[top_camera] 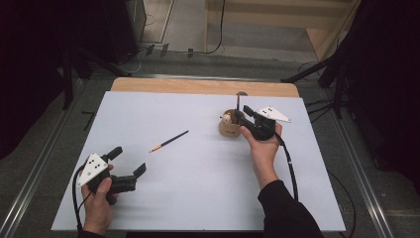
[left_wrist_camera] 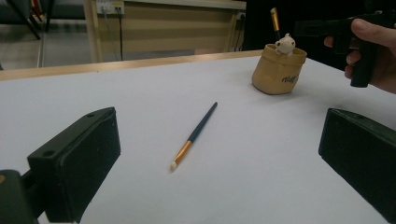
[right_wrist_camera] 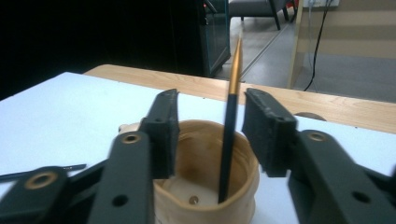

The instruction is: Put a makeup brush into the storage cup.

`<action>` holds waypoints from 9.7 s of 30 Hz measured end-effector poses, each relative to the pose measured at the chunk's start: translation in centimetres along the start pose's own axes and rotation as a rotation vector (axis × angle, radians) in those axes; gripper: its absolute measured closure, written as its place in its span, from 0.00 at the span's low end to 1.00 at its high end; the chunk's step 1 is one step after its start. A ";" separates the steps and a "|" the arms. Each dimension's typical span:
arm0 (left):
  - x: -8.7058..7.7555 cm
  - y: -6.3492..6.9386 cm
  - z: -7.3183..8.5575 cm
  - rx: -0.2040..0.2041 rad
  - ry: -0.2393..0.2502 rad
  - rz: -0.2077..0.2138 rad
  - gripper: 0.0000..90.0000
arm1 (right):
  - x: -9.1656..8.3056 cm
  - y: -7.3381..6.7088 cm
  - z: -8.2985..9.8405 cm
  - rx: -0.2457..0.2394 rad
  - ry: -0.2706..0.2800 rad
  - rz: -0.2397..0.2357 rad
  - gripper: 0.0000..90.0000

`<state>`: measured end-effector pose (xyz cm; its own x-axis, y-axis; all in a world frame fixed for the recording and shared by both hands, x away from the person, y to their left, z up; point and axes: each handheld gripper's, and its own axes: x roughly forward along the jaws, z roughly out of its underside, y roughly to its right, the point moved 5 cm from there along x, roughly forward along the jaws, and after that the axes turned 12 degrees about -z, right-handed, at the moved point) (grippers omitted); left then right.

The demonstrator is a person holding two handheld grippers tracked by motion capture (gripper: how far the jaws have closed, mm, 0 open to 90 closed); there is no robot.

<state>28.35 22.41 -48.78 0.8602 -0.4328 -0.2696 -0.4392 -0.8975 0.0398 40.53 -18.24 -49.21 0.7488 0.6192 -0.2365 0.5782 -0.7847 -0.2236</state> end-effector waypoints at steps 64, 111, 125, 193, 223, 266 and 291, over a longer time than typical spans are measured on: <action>-0.5 -0.7 -0.3 -0.014 0.019 -0.023 0.00 | -17.5 -0.2 6.1 -0.049 0.036 0.022 0.00; 4.6 -0.4 -3.4 -0.028 -0.073 0.066 0.00 | -18.0 -0.2 6.2 -0.055 0.036 0.011 0.00; 8.0 -0.6 -3.9 0.038 -0.178 0.093 0.00 | -17.3 -0.5 6.5 -0.041 0.035 -0.015 0.00; 15.4 0.8 -2.0 0.380 -0.782 0.066 0.60 | -17.1 -0.3 6.1 -0.072 0.026 -0.025 0.00; 15.7 0.7 -1.2 0.447 -0.915 0.148 0.89 | -16.8 -0.2 6.4 -0.059 0.027 -0.038 0.00; 11.3 0.7 -3.5 0.203 -0.601 0.174 0.94 | -16.2 -0.8 6.5 -0.070 0.011 -0.052 0.00; 7.5 3.7 -3.0 0.104 -0.377 0.237 0.94 | -14.5 -2.5 6.3 -0.092 -0.007 -0.101 0.00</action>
<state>33.92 15.63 -47.76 0.5866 -0.5472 -0.5971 -0.6530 -0.7557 0.0511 26.18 -25.07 -51.18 0.6831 0.6953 -0.2236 0.6781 -0.7175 -0.1593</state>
